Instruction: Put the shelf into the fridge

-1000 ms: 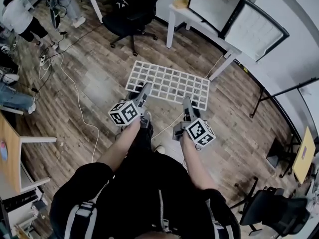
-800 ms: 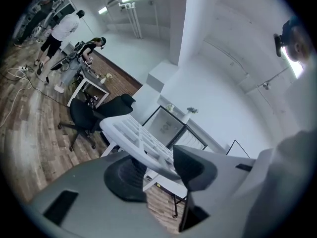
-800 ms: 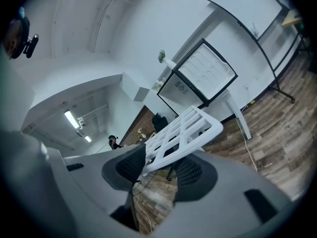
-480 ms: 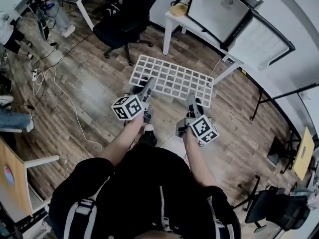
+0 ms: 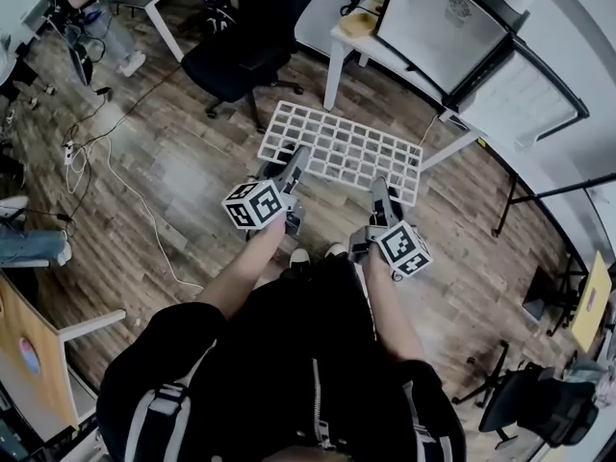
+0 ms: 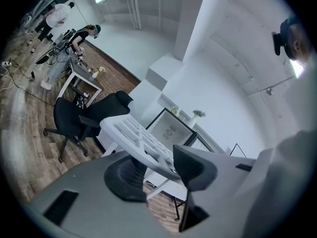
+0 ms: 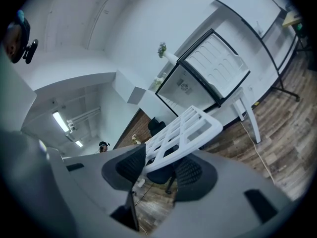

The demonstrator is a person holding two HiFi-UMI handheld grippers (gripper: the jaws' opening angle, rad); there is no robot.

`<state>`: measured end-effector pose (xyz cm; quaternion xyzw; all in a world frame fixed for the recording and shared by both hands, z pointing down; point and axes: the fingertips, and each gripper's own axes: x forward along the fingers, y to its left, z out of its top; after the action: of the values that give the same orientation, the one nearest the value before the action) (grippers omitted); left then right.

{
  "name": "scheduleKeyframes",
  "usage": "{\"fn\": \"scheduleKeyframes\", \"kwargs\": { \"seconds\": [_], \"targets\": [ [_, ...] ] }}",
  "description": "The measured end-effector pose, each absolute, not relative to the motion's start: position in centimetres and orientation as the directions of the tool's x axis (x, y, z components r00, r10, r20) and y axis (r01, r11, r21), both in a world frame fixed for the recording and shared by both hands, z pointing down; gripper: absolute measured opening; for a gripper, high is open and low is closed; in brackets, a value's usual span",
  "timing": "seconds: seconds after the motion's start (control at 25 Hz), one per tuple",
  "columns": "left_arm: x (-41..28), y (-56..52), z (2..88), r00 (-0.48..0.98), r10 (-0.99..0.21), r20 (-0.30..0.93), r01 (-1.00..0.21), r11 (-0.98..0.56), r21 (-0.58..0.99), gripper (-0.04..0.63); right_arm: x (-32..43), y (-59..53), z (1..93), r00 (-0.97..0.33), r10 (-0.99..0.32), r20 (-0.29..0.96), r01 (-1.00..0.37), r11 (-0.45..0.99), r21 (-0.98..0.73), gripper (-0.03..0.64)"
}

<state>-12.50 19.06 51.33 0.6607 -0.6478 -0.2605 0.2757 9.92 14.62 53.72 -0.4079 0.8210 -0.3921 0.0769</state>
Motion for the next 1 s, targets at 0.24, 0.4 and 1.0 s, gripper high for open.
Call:
{"fn": "scheduleKeyframes", "kwargs": {
  "seconds": [0.24, 0.4, 1.0],
  "targets": [
    [-14.4, 17.1, 52.2, 0.017, -0.999, 0.033, -0.711, 0.011, 0.703, 0.183, 7.8, 12.5, 54.2, -0.660, -0.725, 0.197, -0.604, 0.356, -0.713, 0.189],
    [-15.9, 15.1, 52.7, 0.010, -0.999, 0.040, -0.713, 0.021, 0.700, 0.183, 6.4, 10.3, 55.1, -0.663, -0.721, 0.200, -0.600, 0.353, -0.718, 0.189],
    [-19.8, 0.2, 52.2, 0.096, -0.994, 0.053, -0.719, -0.032, 0.694, 0.182, 2.7, -2.8, 54.0, -0.606, -0.774, 0.184, -0.614, 0.308, -0.727, 0.181]
  ]
}}
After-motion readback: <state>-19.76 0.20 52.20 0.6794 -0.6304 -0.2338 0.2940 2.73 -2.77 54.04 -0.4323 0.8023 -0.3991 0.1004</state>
